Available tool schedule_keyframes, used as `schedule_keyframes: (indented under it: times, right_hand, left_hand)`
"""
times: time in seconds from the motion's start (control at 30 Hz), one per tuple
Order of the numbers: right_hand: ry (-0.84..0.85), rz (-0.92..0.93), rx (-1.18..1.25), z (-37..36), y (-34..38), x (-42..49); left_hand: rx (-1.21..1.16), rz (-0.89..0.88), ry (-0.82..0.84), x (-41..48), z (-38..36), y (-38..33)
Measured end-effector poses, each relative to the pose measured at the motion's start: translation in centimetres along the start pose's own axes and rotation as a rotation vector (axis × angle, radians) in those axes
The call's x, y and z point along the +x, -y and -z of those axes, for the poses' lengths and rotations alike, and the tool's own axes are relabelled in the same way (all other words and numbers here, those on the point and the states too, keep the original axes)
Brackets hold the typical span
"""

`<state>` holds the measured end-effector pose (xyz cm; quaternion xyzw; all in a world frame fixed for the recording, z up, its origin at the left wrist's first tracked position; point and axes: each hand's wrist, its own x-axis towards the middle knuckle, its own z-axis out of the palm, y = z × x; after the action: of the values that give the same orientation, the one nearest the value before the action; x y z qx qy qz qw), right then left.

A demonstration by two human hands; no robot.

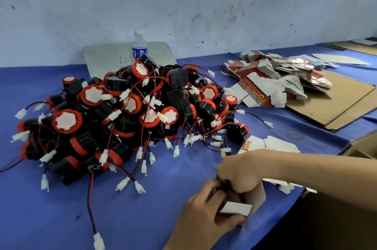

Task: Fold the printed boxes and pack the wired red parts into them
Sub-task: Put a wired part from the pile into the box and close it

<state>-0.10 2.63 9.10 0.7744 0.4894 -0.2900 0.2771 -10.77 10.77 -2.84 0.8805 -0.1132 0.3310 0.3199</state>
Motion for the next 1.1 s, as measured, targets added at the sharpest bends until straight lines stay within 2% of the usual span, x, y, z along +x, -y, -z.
schedule_keyframes:
  times: [0.03,0.1,0.33,0.37,0.43,0.57,0.63,0.73,0.83,1.1]
  right_hand:
    - [0.078,-0.028,0.012,0.5,0.2,-0.1]
    - [0.107,-0.061,0.007,0.8,0.7,-0.3]
    - [-0.132,-0.080,-0.033,-1.1,1.5,-1.6]
    - [-0.217,-0.106,-0.022,-1.0,1.5,-2.0]
    - [-0.504,-0.147,0.082,-1.1,0.5,-3.2]
    - [-1.195,-0.163,0.789,-3.6,-0.8,-5.8]
    - [-1.338,-0.182,1.077,-6.3,0.7,-5.2]
    - [-1.431,-0.228,1.426,-9.8,3.5,-2.4]
    - [-1.451,-0.203,1.621,-11.0,5.4,-0.6]
    - [-1.521,-0.123,1.749,-10.4,6.0,0.5]
  left_hand:
    - [0.010,-0.003,0.003,0.1,0.1,-0.1]
    - [0.028,-0.018,-0.009,0.1,0.0,0.0]
    - [-0.114,0.023,-0.009,-0.1,-0.5,-0.2]
    - [-0.145,0.058,0.000,-0.2,-0.6,-0.3]
    - [-0.181,0.117,0.007,-0.2,-0.9,-0.3]
    - [-0.269,0.196,0.042,0.5,-1.2,-0.4]
    - [-0.262,0.202,0.081,0.8,-1.4,-0.5]
    - [-0.303,0.241,0.046,0.7,-1.7,-0.7]
    - [-0.369,0.376,0.043,0.6,-1.9,-1.2]
    - [-0.470,0.597,-0.008,0.4,-2.7,-1.5]
